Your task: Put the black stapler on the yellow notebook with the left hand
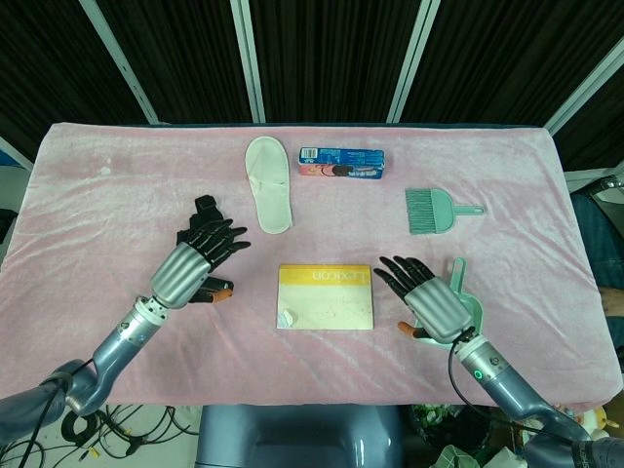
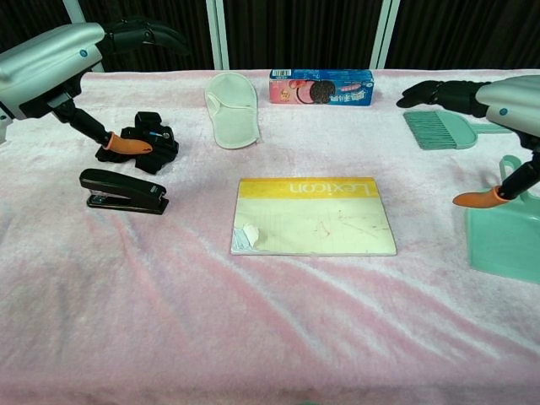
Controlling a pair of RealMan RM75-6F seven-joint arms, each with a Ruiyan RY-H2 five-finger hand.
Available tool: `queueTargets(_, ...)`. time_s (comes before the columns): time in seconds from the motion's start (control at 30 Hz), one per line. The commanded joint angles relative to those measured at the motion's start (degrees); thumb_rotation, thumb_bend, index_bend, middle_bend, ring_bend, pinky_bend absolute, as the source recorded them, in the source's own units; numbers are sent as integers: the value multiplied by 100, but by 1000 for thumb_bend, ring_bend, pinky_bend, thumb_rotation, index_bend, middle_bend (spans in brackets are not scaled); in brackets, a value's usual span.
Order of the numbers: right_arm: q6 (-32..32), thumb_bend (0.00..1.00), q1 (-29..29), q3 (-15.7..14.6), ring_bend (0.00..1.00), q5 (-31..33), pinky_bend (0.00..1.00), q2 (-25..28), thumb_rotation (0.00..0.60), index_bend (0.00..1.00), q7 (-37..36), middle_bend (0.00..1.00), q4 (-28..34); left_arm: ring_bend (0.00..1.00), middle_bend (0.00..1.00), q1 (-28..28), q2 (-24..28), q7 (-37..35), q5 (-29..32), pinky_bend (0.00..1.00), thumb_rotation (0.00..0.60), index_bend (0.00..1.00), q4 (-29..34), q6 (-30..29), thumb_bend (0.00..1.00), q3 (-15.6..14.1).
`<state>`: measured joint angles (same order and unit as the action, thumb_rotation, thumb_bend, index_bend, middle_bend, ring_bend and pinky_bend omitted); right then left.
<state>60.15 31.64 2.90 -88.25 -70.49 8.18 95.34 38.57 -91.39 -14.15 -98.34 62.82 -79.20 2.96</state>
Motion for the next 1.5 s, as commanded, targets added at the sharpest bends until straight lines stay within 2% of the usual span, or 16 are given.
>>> queueTargets(0.03, 13, 134, -5, 13, 33, 22, 103, 13, 600, 30, 17, 0, -12, 0, 110, 2, 68, 82, 23, 131, 600, 172, 39, 45, 65, 1)
queueTargets(0.27, 305, 137, -229, 13, 33, 149, 104, 261, 600, 30, -25, 0, -103, 0, 113, -103, 719, 730, 189, 168, 600, 171, 440, 254, 65, -24)
queueTargets(0.47, 760, 137, -738, -160, 34, 368, 103, 482, 600, 29, -220, 0, -365, 0, 140, -271, 1620, 1329, 790, 168, 600, 176, 1268, 842, 65, -26)
queueTargets(0.6, 1190, 136, -1233, -329, 34, 549, 103, 393, 600, 29, -438, 0, -576, 6, 155, -306, 2219, 1667, 1148, 168, 600, 181, 1831, 1340, 65, -98)
queueTargets(0.77, 1876, 136, -1726, -391, 33, 540, 103, 13, 600, 29, -574, 0, -1104, 45, 200, -329, 2563, 1732, 1381, 184, 600, 197, 2198, 1744, 65, -209)
queueTargets(0.9, 2291, 136, -1967, -413, 33, 443, 103, -330, 600, 29, -395, 0, -1568, 65, 220, -355, 2578, 1604, 1472, 195, 600, 211, 2238, 1911, 65, -260)
queueTargets(1.03, 2466, 135, -2084, -432, 33, 322, 103, -503, 600, 29, -620, 0, -1824, 72, 230, -339, 2438, 1616, 1496, 195, 600, 216, 2064, 2126, 65, -341)
queueTargets(1.5, 2514, 135, -2147, -430, 33, 72, 103, -635, 600, 29, -1070, 0, -2124, 143, 300, -97, 1349, 1682, 1316, 231, 600, 248, 1185, 2360, 70, -259)
